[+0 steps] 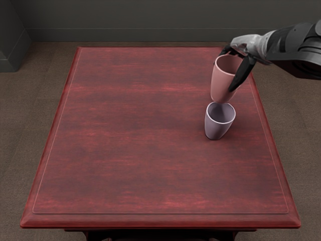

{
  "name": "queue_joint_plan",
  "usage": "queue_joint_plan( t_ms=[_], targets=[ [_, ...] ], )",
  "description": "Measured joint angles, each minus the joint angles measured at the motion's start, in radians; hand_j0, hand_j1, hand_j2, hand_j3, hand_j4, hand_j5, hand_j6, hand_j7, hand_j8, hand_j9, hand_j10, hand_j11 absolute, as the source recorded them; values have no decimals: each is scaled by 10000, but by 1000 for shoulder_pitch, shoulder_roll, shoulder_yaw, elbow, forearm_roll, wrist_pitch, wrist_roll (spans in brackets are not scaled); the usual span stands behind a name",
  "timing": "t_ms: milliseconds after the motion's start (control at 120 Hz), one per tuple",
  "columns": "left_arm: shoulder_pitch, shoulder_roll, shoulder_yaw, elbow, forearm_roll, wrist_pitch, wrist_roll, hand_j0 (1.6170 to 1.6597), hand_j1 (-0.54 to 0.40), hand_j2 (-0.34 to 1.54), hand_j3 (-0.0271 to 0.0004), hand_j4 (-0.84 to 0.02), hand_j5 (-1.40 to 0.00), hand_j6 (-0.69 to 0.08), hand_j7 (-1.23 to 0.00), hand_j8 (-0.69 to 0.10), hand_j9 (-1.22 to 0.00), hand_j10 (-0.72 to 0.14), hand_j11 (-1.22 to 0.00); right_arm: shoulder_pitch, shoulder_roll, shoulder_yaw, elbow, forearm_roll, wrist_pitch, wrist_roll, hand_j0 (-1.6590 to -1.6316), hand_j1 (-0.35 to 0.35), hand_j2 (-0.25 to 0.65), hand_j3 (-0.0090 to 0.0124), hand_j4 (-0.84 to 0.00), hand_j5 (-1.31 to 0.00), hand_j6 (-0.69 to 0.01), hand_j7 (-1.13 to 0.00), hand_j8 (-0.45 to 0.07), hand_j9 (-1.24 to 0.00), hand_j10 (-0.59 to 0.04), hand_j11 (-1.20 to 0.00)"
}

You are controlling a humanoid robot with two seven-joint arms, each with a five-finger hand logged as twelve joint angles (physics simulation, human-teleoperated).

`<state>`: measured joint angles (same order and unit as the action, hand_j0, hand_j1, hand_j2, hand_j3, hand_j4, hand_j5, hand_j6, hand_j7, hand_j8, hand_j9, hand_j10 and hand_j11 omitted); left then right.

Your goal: Pick up cup and place in cup with right hand

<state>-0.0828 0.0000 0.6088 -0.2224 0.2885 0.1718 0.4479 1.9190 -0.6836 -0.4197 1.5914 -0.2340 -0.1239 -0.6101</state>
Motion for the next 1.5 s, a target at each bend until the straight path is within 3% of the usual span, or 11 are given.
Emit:
queue_joint_plan(
  t_ms=[325,367,658,1375,1442,1500],
  targets=[
    [0,0,0,0,0,0,0,16581,3491,0,0,0,0,0,0,0,0,0,1,-14,-25,0,35,-5,0,0,-16482,1380,-518,0,-3125,-7706,-1913,-7109,-1554,-7600,-3179,-7729],
    [0,0,0,0,0,0,0,16581,3491,0,0,0,0,0,0,0,0,0,1,-14,-29,0,38,-5,0,0,-16491,1620,163,-3,-3113,-7715,-1917,-7138,-1568,-7598,-3216,-7724],
    [2,0,0,0,0,0,0,16581,3491,0,0,0,1,0,1,0,1,0,1,-15,-56,0,68,-13,1,0,-16477,1332,-404,-2,-3209,-7790,-2033,-7238,-1674,-7745,-3321,-7883],
    [2,0,0,0,0,0,0,16581,3490,1,-1,0,0,0,0,0,0,0,0,-51,-63,12,99,-65,-14,0,-16467,1475,-368,1,-2832,-8206,-1739,-7460,-1381,-8059,-3063,-8176],
    [2,0,0,0,0,0,0,16581,3490,1,-1,0,0,0,0,0,0,0,0,-56,-62,22,99,-70,-15,0,-16474,1686,192,-2,-2829,-8197,-1756,-7465,-1401,-8043,-3102,-8161],
    [2,0,0,0,0,0,0,16581,3490,1,-1,0,0,0,0,0,0,0,0,-65,-61,27,99,-76,-16,0,-16467,1642,22,-3,-2783,-8217,-1721,-7468,-1367,-8066,-3064,-8193]
  ],
)
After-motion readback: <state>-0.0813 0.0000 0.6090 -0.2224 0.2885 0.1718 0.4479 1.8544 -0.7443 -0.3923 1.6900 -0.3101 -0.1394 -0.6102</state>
